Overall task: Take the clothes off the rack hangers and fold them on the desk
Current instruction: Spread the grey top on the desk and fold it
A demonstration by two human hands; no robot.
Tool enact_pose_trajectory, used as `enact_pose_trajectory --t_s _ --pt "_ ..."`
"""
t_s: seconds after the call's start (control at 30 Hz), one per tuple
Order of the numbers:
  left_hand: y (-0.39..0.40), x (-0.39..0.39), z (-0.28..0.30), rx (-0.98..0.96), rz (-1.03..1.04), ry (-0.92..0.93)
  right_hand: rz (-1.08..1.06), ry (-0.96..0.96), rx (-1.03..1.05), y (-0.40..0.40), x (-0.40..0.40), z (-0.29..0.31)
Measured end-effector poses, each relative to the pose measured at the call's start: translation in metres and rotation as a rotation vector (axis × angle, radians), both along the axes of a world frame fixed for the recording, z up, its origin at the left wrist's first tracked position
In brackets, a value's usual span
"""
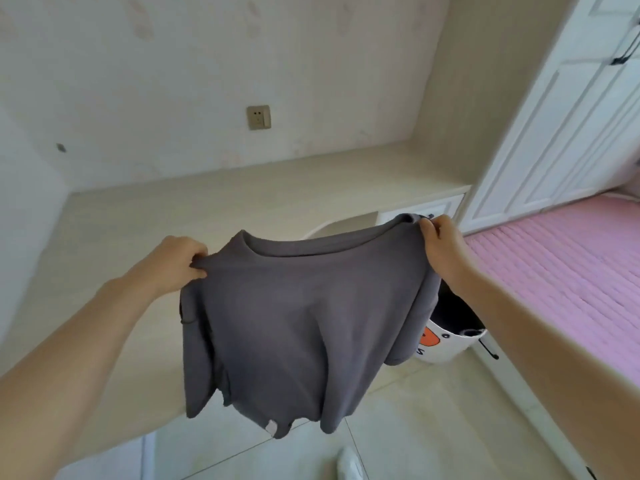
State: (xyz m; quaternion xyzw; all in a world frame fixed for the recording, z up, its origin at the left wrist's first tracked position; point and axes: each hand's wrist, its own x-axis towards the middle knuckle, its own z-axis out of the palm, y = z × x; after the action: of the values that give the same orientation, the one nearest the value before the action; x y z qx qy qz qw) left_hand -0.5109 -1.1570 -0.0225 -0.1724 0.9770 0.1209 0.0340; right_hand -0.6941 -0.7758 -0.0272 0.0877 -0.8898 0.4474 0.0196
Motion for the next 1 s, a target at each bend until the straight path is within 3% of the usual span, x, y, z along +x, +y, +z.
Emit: enact_pose_trajectory --t_s 0.13,0.27,0.37,0.5,0.77,1.0 --pt "-0.04 -0.006 -0.024 0.267 0.375 0.316 0.129 0.023 0.09 -0.05 -0.053 -0.007" --pt "-0.054 -0.028 -0.034 0.69 0.761 0.659 0.297 0.028 0.166 -0.099 -0.099 -0.01" --pt "-0.064 -0.048 -0.036 0.762 0.999 0.827 0.414 0.028 0.197 -0.135 -0.132 -0.008" --pt "-0.077 -0.059 -0.041 0.533 1.127 0.882 0.511 0.053 0.197 -0.179 -0.172 -0.002" --pt "-0.087 -0.041 -0.049 -0.241 1.004 0.63 0.62 0.075 0.193 -0.252 -0.221 -0.002" --pt "-0.147 -0.038 -0.035 -0.531 0.917 0.472 0.649 0.175 0.16 -0.326 -0.246 0.0"
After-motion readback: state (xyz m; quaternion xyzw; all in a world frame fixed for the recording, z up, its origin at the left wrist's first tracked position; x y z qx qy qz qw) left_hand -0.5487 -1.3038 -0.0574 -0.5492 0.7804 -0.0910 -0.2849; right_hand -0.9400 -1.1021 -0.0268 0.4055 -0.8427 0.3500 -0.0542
